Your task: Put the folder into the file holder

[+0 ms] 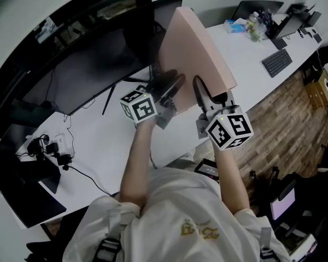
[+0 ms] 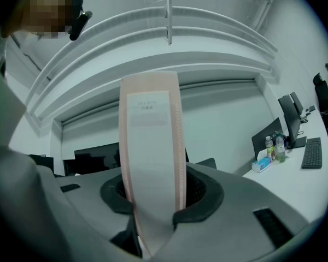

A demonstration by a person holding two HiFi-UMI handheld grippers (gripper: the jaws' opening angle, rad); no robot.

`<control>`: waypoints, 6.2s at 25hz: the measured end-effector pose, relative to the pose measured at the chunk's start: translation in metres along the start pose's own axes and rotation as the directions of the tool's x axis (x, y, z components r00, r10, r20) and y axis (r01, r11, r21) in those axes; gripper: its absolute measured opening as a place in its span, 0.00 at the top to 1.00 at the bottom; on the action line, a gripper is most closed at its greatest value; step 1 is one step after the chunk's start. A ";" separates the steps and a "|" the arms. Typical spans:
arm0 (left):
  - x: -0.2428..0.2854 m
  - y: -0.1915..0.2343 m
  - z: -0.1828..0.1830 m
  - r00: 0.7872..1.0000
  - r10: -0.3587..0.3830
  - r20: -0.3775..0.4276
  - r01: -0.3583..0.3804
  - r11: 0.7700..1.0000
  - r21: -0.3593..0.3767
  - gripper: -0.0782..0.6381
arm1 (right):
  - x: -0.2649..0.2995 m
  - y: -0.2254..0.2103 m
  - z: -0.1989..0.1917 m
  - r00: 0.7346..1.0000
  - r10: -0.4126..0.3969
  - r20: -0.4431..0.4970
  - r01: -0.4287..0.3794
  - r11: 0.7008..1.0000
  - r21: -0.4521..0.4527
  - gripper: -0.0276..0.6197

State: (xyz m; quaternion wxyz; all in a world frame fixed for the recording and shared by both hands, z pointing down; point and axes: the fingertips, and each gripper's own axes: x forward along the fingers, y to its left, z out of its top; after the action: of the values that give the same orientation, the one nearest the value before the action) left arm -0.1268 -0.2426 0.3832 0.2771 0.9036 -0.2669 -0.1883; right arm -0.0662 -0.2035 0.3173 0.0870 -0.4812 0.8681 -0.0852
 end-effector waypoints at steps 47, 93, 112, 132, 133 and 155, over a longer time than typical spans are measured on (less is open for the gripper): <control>-0.018 0.094 -0.040 0.977 0.201 -0.074 -0.209 0.969 -0.128 0.66 | 0.060 -0.016 -0.086 0.984 0.005 -0.177 -0.017 0.998 -0.066 0.70; -0.045 0.098 -0.051 0.974 0.220 -0.050 -0.226 0.956 -0.186 0.61 | 0.047 -0.003 -0.151 0.945 -0.049 -0.322 0.014 0.994 -0.110 0.61; -0.066 0.061 -0.050 0.947 0.303 -0.109 -0.279 0.941 0.192 0.64 | -0.010 -0.010 -0.155 0.942 -0.154 -0.299 0.155 0.988 -0.020 0.64; -0.104 0.014 -0.037 0.924 0.381 -0.007 -0.356 0.870 0.342 0.87 | -0.039 0.009 -0.132 0.971 -0.100 -0.218 0.096 0.995 -0.028 0.94; -0.105 0.014 -0.037 0.922 0.387 -0.007 -0.361 0.867 0.344 0.87 | -0.040 0.009 -0.131 0.971 -0.103 -0.216 0.099 0.995 -0.029 0.94; -0.118 0.009 -0.041 0.916 0.401 -0.004 -0.376 0.864 0.335 0.87 | -0.050 0.011 -0.136 0.969 -0.114 -0.219 0.115 0.993 -0.010 0.94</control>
State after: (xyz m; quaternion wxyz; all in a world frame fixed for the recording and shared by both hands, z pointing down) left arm -0.2031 -0.1629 0.4433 0.1649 0.8708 -0.4606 -0.0481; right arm -0.0808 -0.1464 0.4501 -0.0136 -0.5181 0.8430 -0.1440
